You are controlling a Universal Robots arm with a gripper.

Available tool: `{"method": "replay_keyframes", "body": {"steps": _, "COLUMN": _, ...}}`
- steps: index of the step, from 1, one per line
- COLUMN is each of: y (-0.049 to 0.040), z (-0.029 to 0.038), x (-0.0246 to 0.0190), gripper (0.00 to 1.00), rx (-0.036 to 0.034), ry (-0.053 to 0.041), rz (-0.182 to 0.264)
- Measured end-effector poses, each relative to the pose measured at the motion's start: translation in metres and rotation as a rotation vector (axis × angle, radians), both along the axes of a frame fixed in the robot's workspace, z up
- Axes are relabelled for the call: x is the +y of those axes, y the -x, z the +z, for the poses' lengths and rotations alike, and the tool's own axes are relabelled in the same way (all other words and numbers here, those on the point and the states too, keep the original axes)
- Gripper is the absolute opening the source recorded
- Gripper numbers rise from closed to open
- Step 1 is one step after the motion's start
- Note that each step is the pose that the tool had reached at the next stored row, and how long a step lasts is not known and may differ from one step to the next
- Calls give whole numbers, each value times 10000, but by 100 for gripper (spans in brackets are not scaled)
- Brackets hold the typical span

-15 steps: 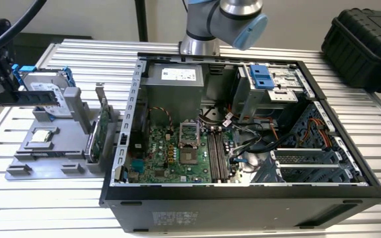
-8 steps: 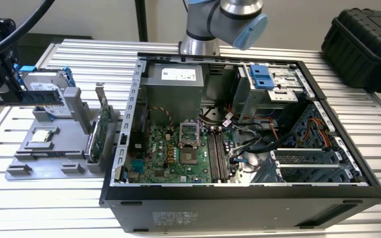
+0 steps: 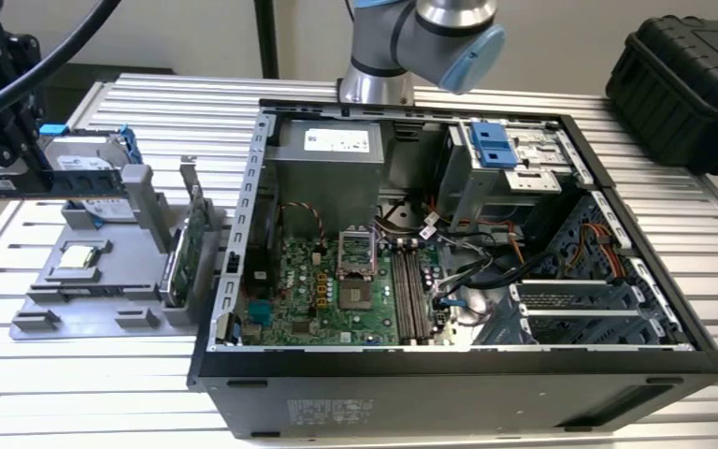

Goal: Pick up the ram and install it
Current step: 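Pick up the ram and move it above insertion slot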

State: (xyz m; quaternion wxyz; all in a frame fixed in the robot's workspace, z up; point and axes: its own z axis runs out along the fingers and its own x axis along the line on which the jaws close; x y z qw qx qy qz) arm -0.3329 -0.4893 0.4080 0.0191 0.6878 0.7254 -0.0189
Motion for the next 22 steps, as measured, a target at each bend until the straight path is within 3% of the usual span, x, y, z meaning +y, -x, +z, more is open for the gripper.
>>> {"method": "replay_keyframes", "body": {"steps": 22, "y": -172, "z": 20, "x": 0, "gripper": 0, "rx": 1, "ry": 0, "rz": 0}}
